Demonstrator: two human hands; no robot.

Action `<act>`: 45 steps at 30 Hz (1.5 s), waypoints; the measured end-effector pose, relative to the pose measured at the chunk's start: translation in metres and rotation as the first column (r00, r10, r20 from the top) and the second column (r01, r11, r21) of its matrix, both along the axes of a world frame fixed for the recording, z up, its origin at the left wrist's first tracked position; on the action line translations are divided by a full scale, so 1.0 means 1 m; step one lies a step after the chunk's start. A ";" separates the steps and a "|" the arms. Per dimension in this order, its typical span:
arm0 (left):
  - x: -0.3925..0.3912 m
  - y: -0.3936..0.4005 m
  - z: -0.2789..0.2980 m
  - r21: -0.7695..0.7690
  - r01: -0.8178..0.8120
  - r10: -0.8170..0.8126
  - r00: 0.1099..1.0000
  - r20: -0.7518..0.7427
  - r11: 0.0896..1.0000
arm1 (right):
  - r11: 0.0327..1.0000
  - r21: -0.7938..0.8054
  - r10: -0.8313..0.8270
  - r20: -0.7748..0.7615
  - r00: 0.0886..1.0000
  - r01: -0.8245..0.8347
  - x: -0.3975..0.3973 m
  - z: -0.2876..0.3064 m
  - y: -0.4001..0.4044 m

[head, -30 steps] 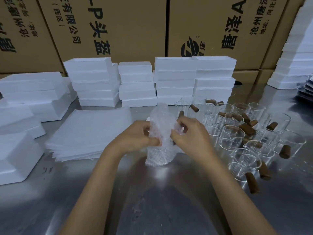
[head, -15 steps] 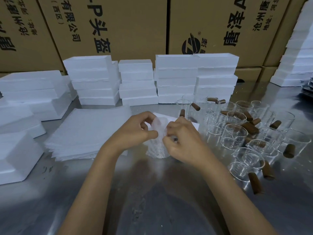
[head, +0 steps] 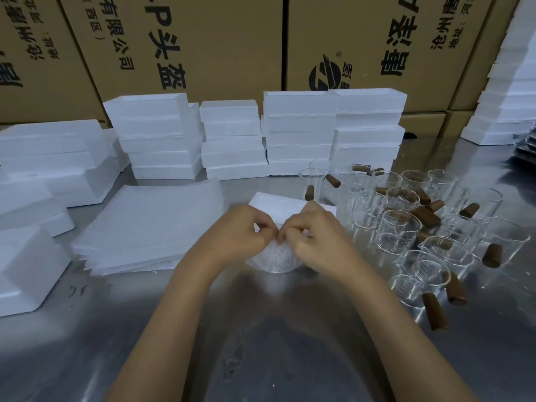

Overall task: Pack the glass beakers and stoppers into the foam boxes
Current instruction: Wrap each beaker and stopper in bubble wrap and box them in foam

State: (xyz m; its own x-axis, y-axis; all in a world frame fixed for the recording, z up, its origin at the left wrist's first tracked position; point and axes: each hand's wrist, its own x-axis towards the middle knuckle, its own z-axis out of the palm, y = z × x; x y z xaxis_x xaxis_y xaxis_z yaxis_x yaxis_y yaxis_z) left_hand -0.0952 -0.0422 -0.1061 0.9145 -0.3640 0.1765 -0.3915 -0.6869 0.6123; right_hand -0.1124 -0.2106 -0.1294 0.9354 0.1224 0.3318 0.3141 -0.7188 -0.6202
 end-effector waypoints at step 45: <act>0.017 -0.005 -0.024 -0.199 -0.071 0.112 0.973 0.203 0.977 | 0.866 0.341 -0.272 -0.292 0.917 0.365 0.027 -0.023 -0.044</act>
State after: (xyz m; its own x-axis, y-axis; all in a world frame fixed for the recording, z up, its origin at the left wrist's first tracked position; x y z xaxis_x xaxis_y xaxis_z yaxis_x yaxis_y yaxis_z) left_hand -0.0779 -0.0468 -0.1300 0.8764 -0.2217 0.4275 -0.4675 -0.6052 0.6444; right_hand -0.0850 -0.2545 -0.1528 0.9556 -0.2874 0.0648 -0.0741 -0.4475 -0.8912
